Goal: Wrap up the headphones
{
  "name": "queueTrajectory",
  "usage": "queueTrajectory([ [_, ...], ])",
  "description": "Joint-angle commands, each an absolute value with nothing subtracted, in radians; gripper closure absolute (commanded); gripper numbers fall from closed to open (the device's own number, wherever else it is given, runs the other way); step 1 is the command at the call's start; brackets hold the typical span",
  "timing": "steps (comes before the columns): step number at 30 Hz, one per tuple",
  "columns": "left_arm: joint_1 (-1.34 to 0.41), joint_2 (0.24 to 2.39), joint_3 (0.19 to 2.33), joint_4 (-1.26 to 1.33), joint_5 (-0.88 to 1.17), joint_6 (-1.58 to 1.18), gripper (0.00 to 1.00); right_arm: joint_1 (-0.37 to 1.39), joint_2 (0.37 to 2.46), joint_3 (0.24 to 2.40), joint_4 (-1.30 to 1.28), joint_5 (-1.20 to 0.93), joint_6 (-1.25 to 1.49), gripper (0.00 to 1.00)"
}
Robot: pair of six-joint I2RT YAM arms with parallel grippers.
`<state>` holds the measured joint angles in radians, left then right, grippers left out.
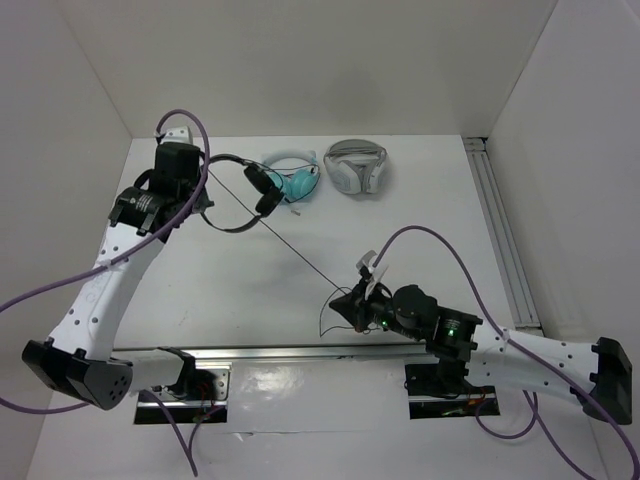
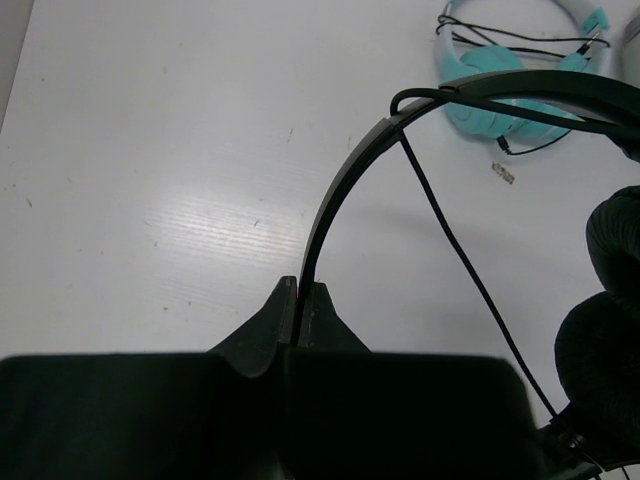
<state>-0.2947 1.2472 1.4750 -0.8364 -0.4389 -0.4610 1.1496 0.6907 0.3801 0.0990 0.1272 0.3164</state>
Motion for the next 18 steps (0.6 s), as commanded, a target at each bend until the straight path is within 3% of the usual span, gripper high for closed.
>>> queueTrajectory([
  [1, -0.27, 1.249, 1.447, -0.776, -0.42, -0.502, 1.0, 1.157, 0.721, 0.463, -0.015, 0.167, 0.296, 1.0],
  [18, -0.632, 1.361, 1.267, -0.802, -0.592, -0.379, 1.0, 1.157, 0.952, 1.012, -0.242, 0.479, -0.004, 1.0],
])
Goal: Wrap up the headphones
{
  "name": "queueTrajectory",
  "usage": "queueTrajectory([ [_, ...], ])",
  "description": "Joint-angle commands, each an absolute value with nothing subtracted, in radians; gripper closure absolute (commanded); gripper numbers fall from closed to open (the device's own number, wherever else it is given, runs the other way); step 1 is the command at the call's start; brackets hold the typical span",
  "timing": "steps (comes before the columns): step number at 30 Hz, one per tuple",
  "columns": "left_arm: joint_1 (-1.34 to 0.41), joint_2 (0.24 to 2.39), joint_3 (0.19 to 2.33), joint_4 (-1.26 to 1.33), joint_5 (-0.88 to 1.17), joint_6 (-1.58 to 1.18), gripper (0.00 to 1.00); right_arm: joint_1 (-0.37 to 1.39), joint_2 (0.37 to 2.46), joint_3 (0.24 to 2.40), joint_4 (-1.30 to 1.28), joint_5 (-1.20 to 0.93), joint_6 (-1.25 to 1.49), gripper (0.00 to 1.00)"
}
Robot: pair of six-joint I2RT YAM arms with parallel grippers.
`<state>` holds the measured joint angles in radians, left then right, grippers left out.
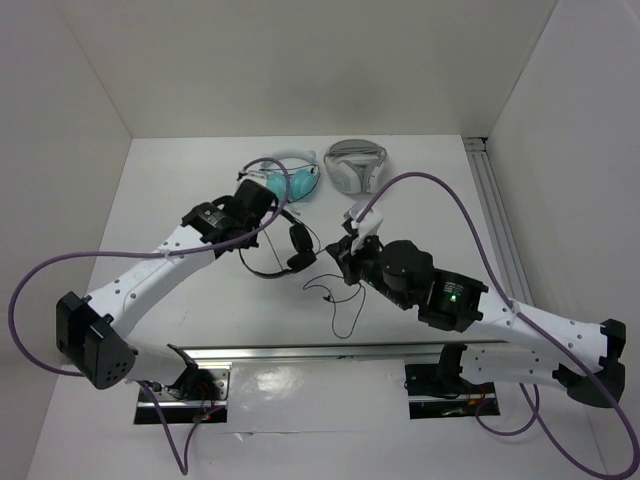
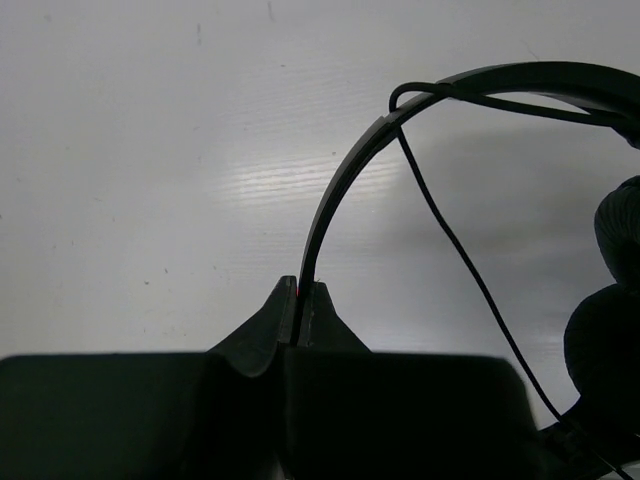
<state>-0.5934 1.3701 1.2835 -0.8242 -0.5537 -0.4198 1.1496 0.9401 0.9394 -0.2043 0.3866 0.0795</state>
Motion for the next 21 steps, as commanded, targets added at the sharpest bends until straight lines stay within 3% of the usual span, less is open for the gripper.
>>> queueTrajectory([
  [1, -0.655, 1.348, 1.255, -0.772, -0.58, -0.364, 1.0, 1.157, 0.968, 1.035, -0.242, 0.507, -0.018, 1.0],
  [14, -0.998, 1.204, 1.186, -0.857, -0.634, -0.357, 1.0, 1.06, 0.989, 1.008, -0.092, 0.851, -0.178, 1.0],
  [21, -1.08, 1.18, 1.195, -0.867, -0.497, -0.327, 1.0, 0.999, 0.999, 1.069, -0.012, 0.706, -0.244, 1.0],
])
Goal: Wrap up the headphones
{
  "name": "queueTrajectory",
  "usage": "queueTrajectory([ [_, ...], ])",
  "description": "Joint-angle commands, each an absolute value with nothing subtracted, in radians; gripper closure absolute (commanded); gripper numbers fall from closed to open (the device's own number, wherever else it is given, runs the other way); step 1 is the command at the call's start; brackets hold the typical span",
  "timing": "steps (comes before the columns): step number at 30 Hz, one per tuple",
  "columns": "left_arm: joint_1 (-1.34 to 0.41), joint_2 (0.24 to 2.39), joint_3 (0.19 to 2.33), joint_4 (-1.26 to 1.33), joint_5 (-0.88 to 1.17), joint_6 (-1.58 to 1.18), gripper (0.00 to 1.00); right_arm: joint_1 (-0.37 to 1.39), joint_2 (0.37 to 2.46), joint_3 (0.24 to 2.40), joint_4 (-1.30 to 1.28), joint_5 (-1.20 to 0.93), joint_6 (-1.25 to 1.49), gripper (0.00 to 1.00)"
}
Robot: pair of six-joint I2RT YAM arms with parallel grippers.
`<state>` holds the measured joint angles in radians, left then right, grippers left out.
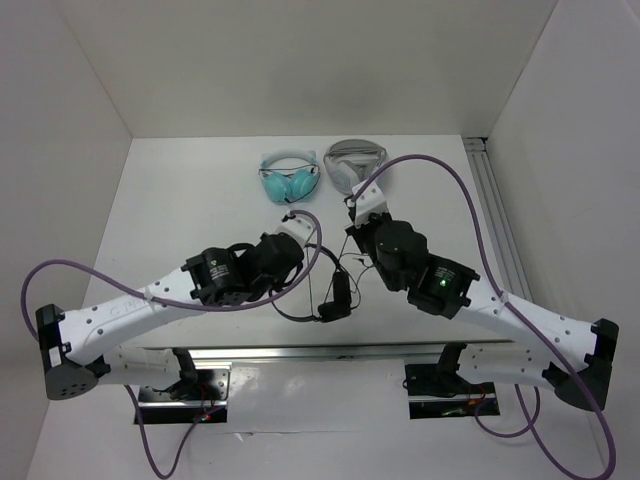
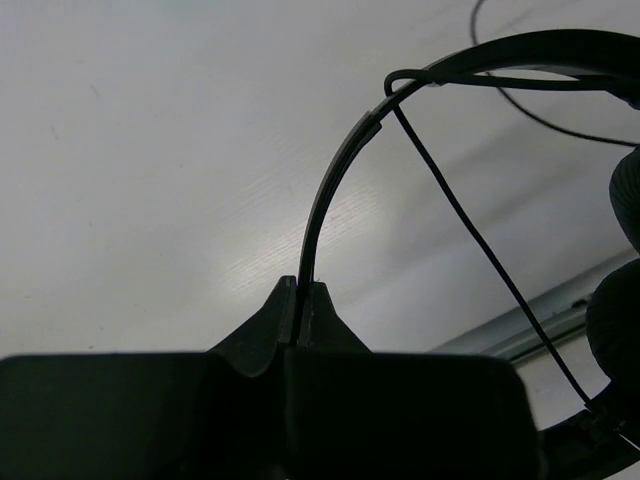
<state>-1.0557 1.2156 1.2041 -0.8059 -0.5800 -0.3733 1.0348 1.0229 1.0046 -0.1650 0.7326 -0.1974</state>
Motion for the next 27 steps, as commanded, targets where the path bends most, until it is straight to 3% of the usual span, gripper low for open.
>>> queueTrajectory([
  [1, -1.091, 1.18, 1.195, -0.855, -0.451, -0.312, 1.0, 0.999, 0.999, 1.069, -0.012, 0.652, -0.253, 1.0],
  [8, -1.149, 1.063, 1.175, -0.775, -0.156, -0.212, 1.0, 0.902, 1.043, 1.022, 0.023, 0.401, -0.269, 1.0],
  [12, -1.149, 1.04, 1.221, -0.796, -0.084, -0.199, 1.0, 0.798, 1.066, 0.997, 0.035, 0.232, -0.207, 1.0],
  [20, -1.149, 1.06, 1.259, -0.842, -0.063, -0.19, 1.0, 0.755, 1.089, 0.983, 0.09, 0.08, -0.143, 1.0],
  [27, -1.149, 1.058, 1.289, -0.842, -0.19, -0.228, 1.0, 0.709, 1.144, 0.942, 0.101, -0.061, -0.121, 1.0],
])
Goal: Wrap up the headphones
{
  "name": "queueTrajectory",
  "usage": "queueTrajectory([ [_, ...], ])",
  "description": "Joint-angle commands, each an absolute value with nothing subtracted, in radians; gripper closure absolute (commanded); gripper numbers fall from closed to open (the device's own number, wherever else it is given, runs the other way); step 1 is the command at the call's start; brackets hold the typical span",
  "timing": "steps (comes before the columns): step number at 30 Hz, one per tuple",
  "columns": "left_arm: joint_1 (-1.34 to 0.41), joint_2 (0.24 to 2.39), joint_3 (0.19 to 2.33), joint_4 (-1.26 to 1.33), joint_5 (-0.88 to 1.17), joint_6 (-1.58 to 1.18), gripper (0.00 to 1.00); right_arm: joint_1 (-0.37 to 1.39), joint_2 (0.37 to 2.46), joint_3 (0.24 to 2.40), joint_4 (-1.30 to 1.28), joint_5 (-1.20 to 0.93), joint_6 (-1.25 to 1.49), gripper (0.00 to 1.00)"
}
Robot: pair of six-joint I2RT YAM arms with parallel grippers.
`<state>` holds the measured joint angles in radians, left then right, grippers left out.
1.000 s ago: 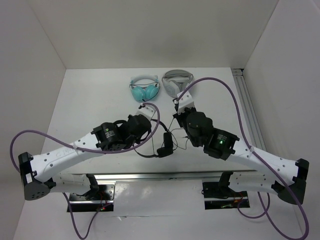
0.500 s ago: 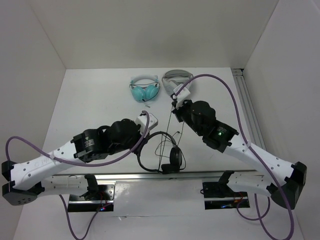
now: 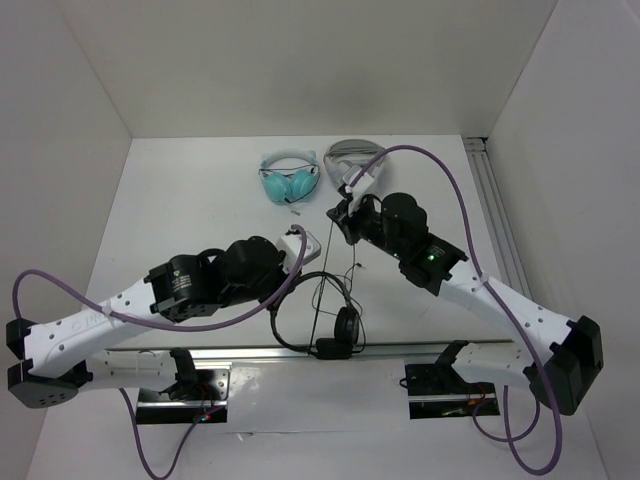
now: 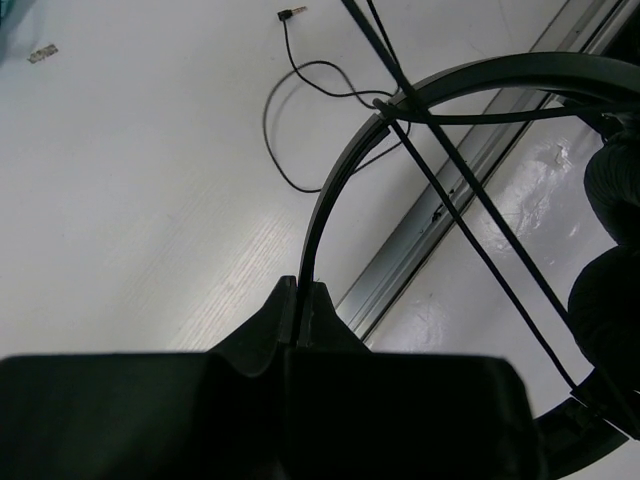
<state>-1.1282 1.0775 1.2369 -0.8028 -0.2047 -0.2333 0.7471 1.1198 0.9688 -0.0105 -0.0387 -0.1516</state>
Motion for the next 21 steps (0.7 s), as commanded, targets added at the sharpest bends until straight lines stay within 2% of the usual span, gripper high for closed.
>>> queueTrajectory([
  [1, -1.149, 1.049, 1.302, -0.842, -0.211, -0.229, 1.0, 0.709, 1.144, 0.93, 0.113, -0.061, -0.108, 1.0],
  [8, -1.149, 1.019, 1.368, -0.842, -0.229, -0.247, 1.0, 0.689, 1.204, 0.882, 0.147, -0.126, -0.061, 1.0],
  [16, -1.149, 0.953, 1.428, -0.811, -0.331, -0.296, 1.0, 0.66, 1.255, 0.824, 0.221, -0.36, 0.011, 1.0],
  [21, -1.149, 0.93, 1.448, -0.769, -0.388, -0.37, 1.0, 0.66, 1.301, 0.701, 0.47, -0.506, 0.168, 0.98],
])
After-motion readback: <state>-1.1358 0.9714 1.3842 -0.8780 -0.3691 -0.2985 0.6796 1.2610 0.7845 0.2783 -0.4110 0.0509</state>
